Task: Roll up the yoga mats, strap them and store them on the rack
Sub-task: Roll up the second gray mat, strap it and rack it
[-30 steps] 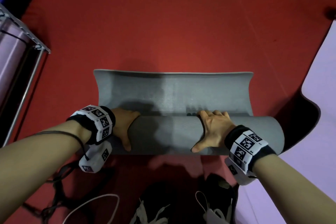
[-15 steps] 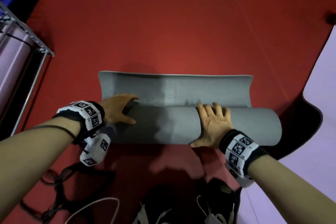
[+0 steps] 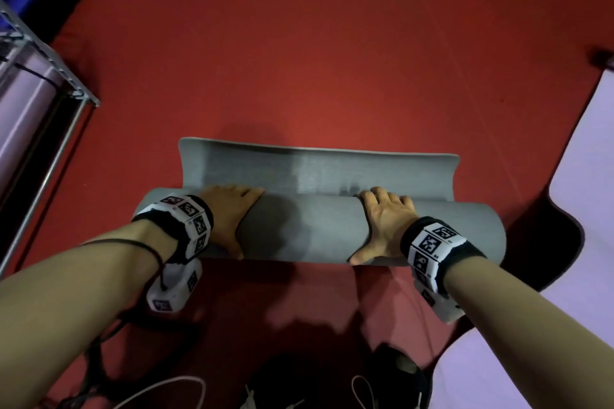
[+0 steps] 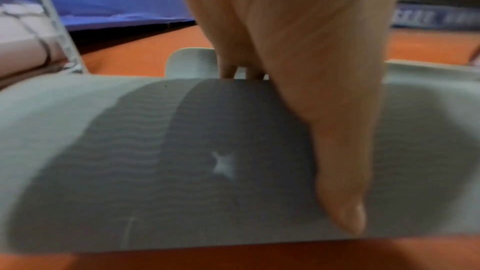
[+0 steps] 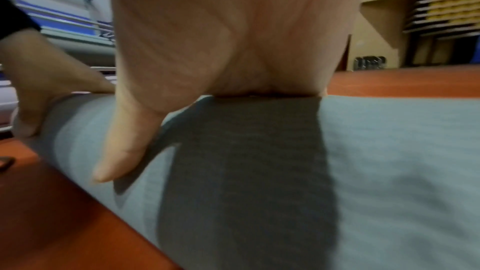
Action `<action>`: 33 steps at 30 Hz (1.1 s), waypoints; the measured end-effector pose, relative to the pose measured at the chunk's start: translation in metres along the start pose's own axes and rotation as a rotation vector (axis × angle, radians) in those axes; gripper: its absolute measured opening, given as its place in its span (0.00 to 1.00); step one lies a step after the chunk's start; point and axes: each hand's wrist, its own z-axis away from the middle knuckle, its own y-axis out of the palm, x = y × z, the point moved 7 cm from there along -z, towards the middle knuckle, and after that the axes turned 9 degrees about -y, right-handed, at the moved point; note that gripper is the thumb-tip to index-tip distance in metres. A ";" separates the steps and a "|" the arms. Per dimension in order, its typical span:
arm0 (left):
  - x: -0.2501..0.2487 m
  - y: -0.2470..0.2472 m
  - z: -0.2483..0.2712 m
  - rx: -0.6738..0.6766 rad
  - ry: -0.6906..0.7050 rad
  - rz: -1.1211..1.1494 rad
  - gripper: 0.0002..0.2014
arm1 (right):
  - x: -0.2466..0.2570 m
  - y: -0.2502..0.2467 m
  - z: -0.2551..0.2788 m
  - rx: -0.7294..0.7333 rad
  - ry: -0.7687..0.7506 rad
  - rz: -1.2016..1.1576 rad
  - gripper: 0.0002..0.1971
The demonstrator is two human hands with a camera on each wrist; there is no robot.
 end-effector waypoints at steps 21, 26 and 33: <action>-0.010 0.016 0.024 0.089 0.134 -0.069 0.59 | 0.017 0.023 0.045 0.029 -0.084 -0.027 0.57; -0.002 0.018 0.013 0.177 0.118 0.056 0.59 | 0.008 0.028 0.038 0.035 -0.091 -0.144 0.56; 0.039 -0.012 0.003 -0.120 0.082 0.405 0.49 | -0.014 0.012 0.029 -0.111 -0.116 -0.094 0.61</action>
